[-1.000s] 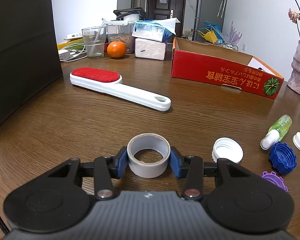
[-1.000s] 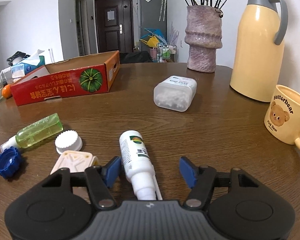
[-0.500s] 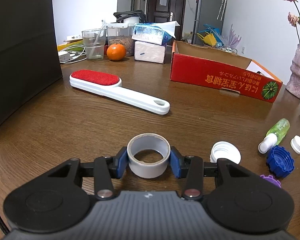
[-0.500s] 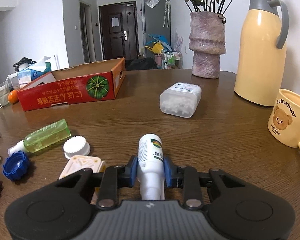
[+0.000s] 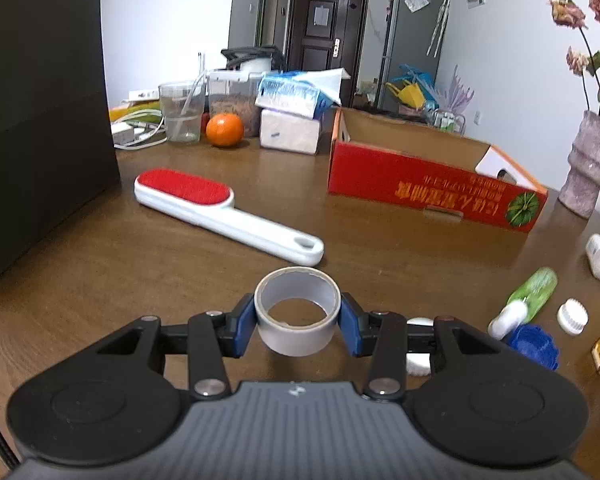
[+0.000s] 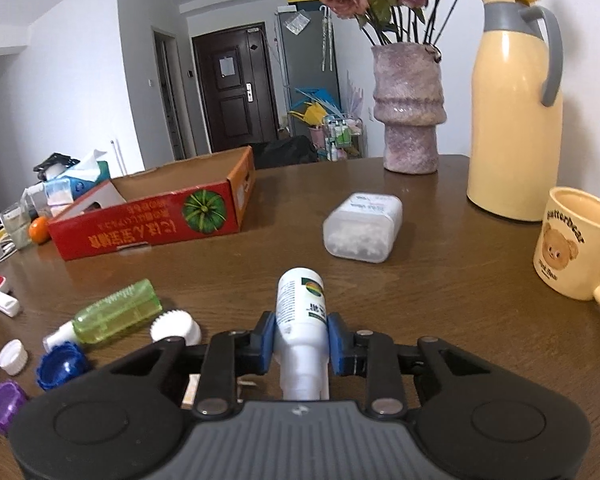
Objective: Organize rigid objects
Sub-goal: 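Carry the tape roll in the left tool and spray bottle in the right tool over the cardboard box, then open both tools to drop the tape roll and spray bottle into the box, then withdraw both tools from the box back over the caps on the table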
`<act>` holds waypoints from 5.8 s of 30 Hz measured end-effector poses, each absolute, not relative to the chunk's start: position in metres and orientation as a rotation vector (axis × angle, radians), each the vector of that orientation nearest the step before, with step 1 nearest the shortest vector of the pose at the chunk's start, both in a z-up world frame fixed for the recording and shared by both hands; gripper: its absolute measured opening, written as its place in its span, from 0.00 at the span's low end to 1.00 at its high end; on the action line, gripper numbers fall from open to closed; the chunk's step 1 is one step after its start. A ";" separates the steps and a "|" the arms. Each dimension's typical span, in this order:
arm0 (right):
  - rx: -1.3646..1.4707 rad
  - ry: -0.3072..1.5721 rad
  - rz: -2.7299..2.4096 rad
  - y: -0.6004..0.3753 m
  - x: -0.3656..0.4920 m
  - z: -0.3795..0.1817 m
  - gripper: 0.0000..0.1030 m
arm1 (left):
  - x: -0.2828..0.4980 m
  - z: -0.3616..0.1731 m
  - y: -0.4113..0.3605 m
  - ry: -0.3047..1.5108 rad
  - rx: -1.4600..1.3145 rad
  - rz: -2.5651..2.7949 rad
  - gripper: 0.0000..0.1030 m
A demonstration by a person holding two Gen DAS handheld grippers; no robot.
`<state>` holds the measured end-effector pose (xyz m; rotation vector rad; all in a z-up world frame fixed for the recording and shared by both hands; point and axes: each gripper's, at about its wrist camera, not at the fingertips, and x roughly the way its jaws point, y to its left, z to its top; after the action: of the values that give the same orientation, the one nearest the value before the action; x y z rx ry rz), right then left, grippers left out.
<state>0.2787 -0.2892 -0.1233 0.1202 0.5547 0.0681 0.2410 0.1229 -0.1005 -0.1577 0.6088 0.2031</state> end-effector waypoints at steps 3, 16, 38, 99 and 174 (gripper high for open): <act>0.126 0.540 0.082 -0.283 0.281 -0.115 0.26 | 0.245 -0.091 0.120 0.592 -0.155 0.194 0.43; 0.144 0.463 0.171 -0.234 0.312 -0.077 0.26 | 0.282 -0.049 0.097 0.530 -0.146 0.131 0.43; 0.143 0.395 0.264 -0.155 0.410 -0.043 0.26 | 0.393 -0.023 0.089 0.461 -0.197 0.143 0.43; -0.007 0.552 0.143 -0.093 0.575 -0.092 0.91 | 0.566 -0.067 0.092 0.543 -0.052 0.213 1.00; -0.086 0.501 0.139 -0.176 0.245 -0.038 1.00 | 0.247 -0.022 0.059 0.487 -0.088 0.163 1.00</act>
<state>0.2448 -0.1757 -0.0377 -0.0858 0.5008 0.1395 0.2465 0.0588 -0.0225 -0.0883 0.4871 0.1634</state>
